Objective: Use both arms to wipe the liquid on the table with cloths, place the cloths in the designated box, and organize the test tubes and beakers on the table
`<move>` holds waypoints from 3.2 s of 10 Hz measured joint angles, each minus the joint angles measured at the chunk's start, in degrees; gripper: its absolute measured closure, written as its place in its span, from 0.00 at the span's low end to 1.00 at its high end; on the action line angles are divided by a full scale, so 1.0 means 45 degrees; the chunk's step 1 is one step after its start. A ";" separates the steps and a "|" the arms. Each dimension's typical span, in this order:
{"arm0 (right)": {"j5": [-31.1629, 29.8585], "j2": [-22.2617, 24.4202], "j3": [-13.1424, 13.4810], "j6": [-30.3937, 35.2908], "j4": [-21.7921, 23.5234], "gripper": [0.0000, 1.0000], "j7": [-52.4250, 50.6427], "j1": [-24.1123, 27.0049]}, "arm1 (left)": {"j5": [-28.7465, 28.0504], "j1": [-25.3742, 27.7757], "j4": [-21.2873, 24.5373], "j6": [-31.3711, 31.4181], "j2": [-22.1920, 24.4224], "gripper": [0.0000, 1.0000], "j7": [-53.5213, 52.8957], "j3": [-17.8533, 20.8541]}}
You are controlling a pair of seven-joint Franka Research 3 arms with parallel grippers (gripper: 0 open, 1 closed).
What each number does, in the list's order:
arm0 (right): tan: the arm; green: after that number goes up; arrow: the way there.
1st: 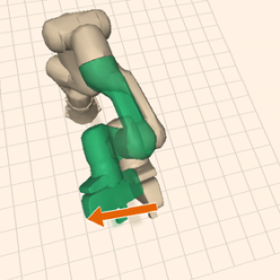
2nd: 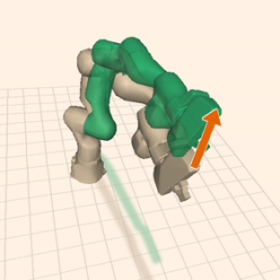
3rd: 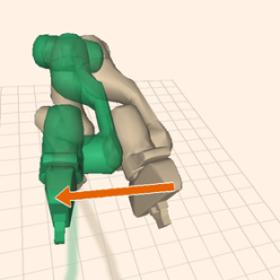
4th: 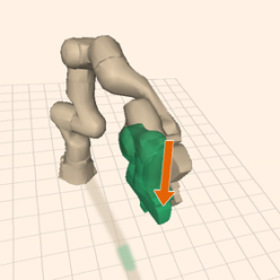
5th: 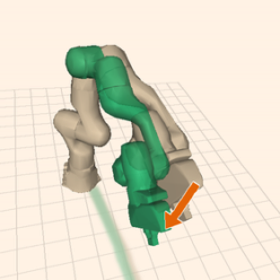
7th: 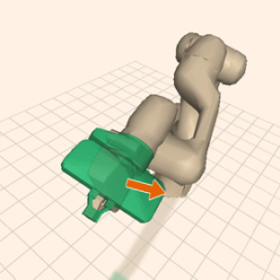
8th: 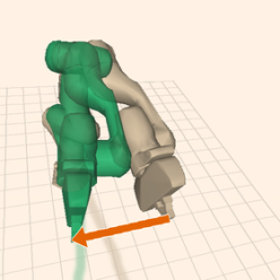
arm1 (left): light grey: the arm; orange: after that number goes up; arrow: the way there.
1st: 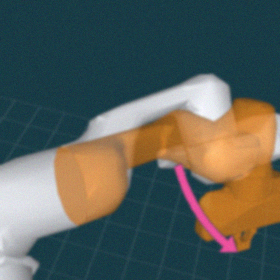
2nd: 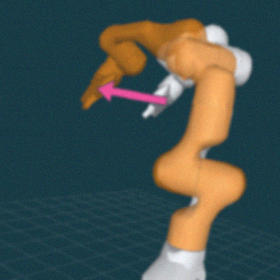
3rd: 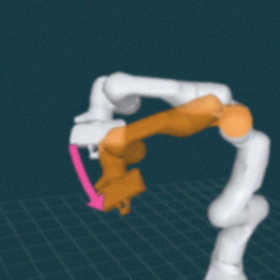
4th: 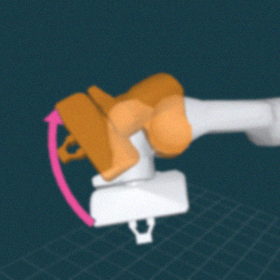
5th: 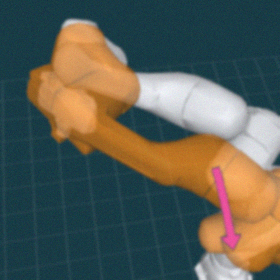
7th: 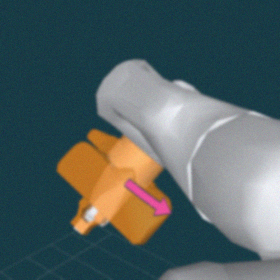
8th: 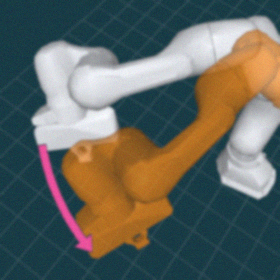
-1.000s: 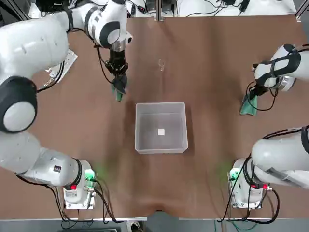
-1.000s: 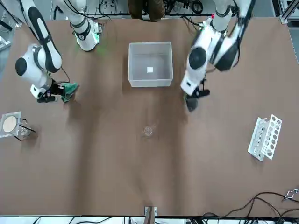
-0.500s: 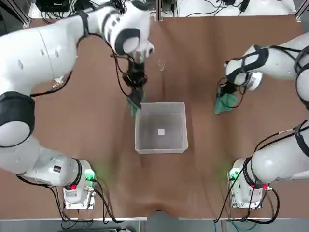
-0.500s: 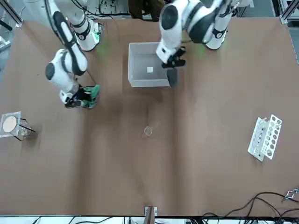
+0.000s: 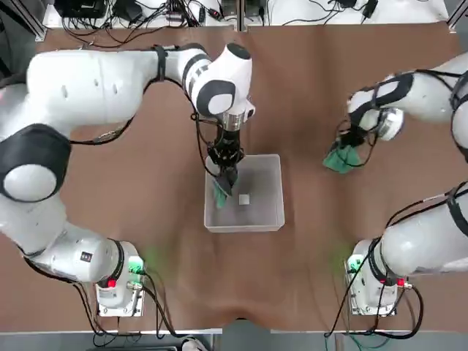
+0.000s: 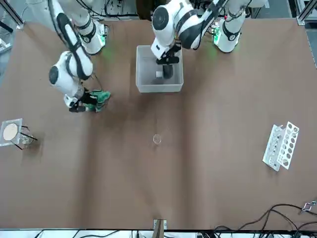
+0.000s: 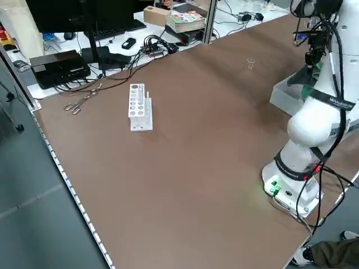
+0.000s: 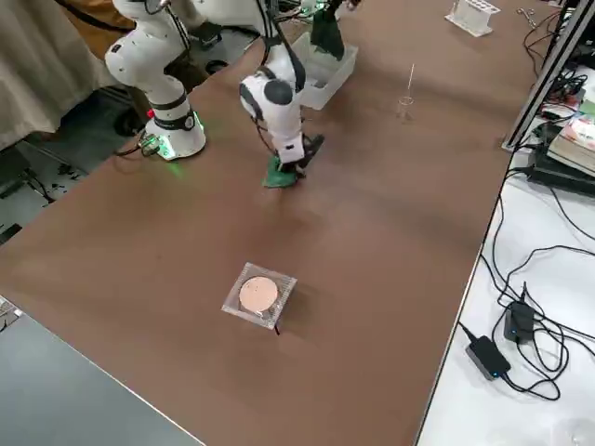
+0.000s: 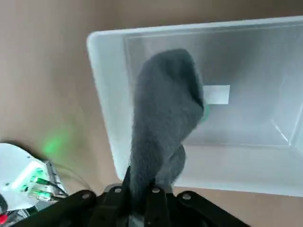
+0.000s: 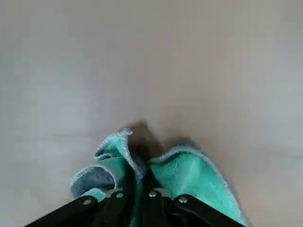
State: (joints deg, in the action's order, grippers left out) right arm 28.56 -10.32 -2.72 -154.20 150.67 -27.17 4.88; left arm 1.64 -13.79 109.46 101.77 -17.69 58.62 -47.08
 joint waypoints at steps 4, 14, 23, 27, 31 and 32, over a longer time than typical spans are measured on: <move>-0.1632 0.0000 0.0135 0.0314 -0.0601 0.93 -0.3732 0.4117 | -0.0127 0.0031 -0.0419 0.0050 -0.0095 0.23 0.0081 -0.0004; -0.1067 0.4981 -0.0627 0.7402 -0.2547 0.93 1.0903 -0.5692 | -0.1372 0.0402 -0.3594 0.4599 -0.2400 0.04 -0.1985 0.3629; -0.0430 0.4433 -0.0384 0.4130 -0.2373 0.32 1.8115 -1.1327 | -0.1369 0.0207 -0.4710 0.9143 -0.5331 0.26 -0.1262 0.3909; -0.0410 0.3871 0.0650 0.5900 -0.4701 0.00 1.2706 -0.7166 | -0.1369 0.0183 -0.4713 0.9246 -0.5500 0.39 -0.1258 0.3926; 0.0593 0.1372 0.0721 0.7276 -0.6788 0.00 0.3031 -0.3486 | -0.1370 0.0171 -0.4719 0.9246 -0.5739 0.44 -0.1272 0.4022; 0.1735 0.0756 0.0715 0.7384 -0.6970 0.00 0.0509 -0.2827 | -0.1370 0.0158 -0.4719 0.9247 -0.5790 0.44 -0.1274 0.4023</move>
State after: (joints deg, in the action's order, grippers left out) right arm 36.37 -6.92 0.50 -120.97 119.31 -24.88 -7.84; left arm -4.52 -13.08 88.22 143.38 -43.75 52.88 -28.98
